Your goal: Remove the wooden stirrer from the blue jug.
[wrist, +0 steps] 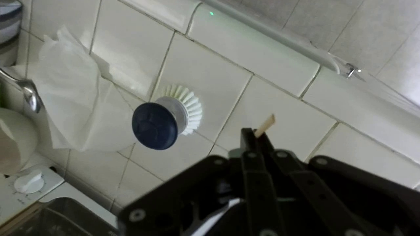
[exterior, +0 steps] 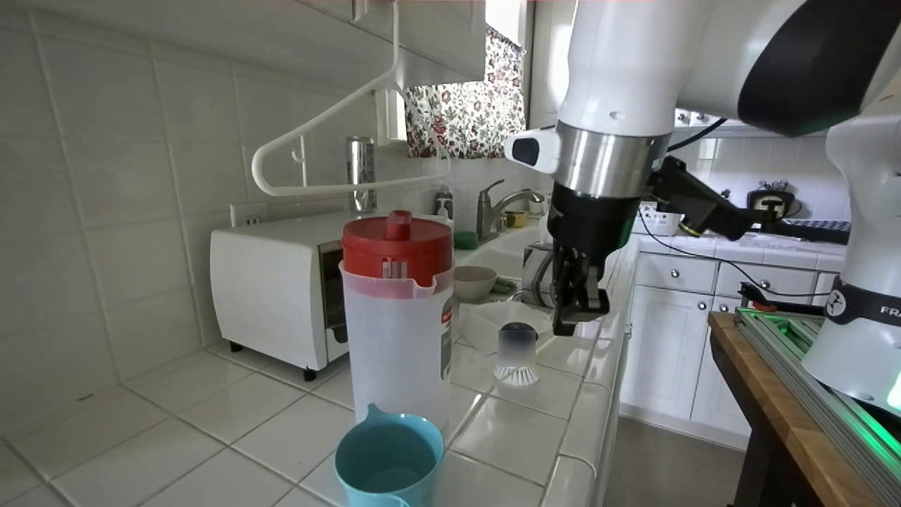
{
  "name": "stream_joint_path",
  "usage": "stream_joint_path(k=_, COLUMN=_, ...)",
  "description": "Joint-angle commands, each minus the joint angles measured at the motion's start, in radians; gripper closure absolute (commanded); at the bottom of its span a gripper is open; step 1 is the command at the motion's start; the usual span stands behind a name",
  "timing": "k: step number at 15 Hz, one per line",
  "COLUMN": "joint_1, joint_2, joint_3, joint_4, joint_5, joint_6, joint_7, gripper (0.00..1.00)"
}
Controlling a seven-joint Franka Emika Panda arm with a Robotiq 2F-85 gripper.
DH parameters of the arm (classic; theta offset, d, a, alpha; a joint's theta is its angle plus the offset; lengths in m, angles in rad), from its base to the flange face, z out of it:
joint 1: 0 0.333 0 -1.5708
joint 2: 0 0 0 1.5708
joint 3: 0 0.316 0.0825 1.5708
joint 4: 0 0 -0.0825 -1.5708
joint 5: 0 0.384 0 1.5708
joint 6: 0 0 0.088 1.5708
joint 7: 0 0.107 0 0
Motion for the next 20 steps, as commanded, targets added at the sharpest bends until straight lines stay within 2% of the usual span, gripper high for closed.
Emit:
stream_joint_path(k=1, joint_1=0.038, joint_2=0.034, joint_3=-0.066, joint_4=0.002, joint_5=-0.165, joint_6=0.052, joint_7=0.186, gripper=0.99)
stream_joint_path(k=7, joint_1=0.051, joint_2=0.057, joint_3=-0.12, joint_4=0.015, joint_5=-0.406, joint_6=0.036, joint_7=0.457, gripper=0.99)
stream_joint_path(k=11, joint_1=0.052, joint_2=0.067, joint_3=-0.127, joint_4=0.023, joint_5=-0.514, joint_6=0.04, joint_7=0.666, gripper=0.99)
stream_joint_path(k=13, joint_1=0.051, joint_2=0.074, joint_3=-0.125, joint_4=0.023, joint_5=-0.544, joint_6=0.035, joint_7=0.734, gripper=0.82)
stream_joint_path(k=14, joint_1=0.05, joint_2=0.077, joint_3=-0.125, joint_4=0.023, joint_5=-0.557, joint_6=0.034, joint_7=0.764, gripper=0.65)
stream_joint_path(k=20, joint_1=0.048, joint_2=0.08, joint_3=-0.124, joint_4=0.022, joint_5=-0.599, joint_6=0.028, joint_7=0.873, gripper=0.2)
